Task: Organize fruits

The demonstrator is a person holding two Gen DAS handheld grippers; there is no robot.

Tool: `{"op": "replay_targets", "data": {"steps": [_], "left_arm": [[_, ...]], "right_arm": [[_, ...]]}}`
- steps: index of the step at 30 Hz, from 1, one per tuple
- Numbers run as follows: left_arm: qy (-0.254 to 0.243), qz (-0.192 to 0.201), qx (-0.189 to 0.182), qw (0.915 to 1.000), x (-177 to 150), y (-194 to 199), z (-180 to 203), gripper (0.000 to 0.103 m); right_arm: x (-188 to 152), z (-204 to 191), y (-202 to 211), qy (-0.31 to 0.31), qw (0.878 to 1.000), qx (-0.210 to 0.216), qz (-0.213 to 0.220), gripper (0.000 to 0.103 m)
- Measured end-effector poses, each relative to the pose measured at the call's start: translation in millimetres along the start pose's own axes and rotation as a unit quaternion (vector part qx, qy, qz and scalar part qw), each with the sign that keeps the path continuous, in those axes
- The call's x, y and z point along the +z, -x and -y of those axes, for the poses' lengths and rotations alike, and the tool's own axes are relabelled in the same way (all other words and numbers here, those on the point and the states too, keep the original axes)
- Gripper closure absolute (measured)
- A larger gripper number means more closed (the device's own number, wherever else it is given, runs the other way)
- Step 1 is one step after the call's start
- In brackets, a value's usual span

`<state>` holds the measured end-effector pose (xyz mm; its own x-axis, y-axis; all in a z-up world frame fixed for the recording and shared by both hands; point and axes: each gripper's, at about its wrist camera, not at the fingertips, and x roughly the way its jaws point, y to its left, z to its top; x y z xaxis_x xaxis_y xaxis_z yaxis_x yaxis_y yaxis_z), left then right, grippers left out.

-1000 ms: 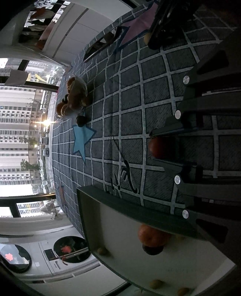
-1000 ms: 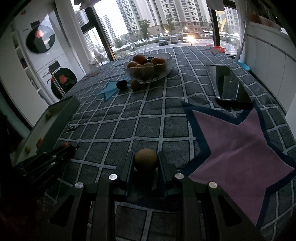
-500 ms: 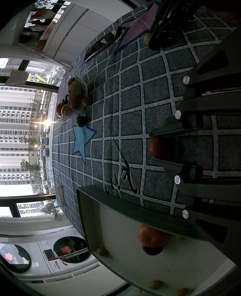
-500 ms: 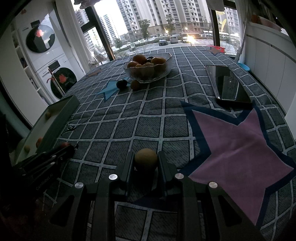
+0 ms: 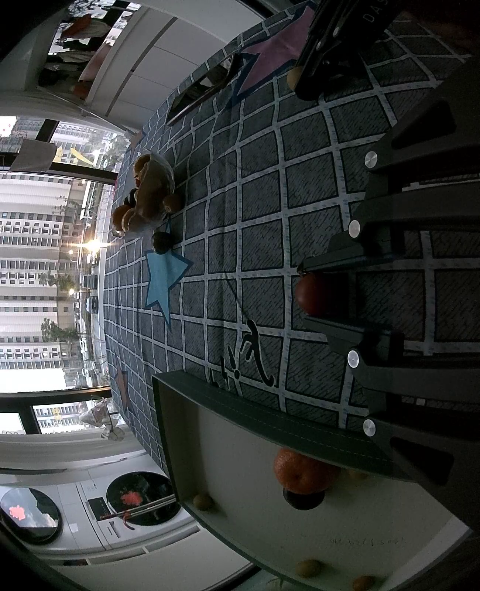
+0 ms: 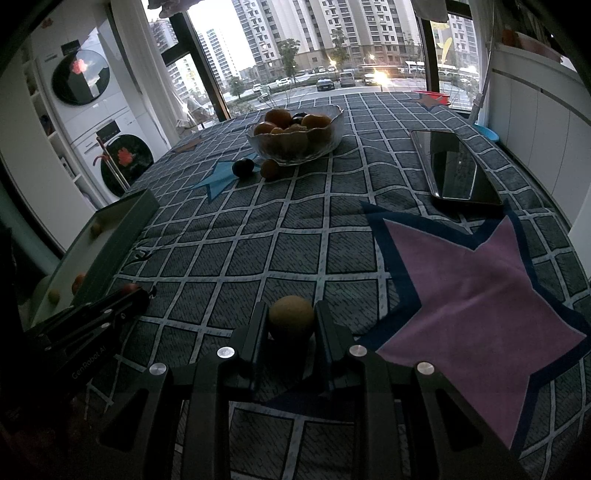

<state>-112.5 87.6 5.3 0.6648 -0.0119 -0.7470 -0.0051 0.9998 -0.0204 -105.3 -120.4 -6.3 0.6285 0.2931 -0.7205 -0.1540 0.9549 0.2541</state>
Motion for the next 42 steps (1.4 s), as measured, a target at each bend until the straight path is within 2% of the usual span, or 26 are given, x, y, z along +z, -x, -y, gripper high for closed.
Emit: {"op": "replay_targets", "data": {"steps": [31,42], "left_arm": [[0.001,0.001,-0.001,1.0000,-0.1,0.3,-0.3,0.078],[0.001,0.001,-0.002,1.0000,0.0,0.4,-1.0,0.078]], "right_arm": [[-0.1,-0.4,0.4,0.001,1.000,-0.002,-0.001,0.076],[-0.1,-6.1,-1.2,0.018,1.000,-0.020,-0.007,0.076]]}}
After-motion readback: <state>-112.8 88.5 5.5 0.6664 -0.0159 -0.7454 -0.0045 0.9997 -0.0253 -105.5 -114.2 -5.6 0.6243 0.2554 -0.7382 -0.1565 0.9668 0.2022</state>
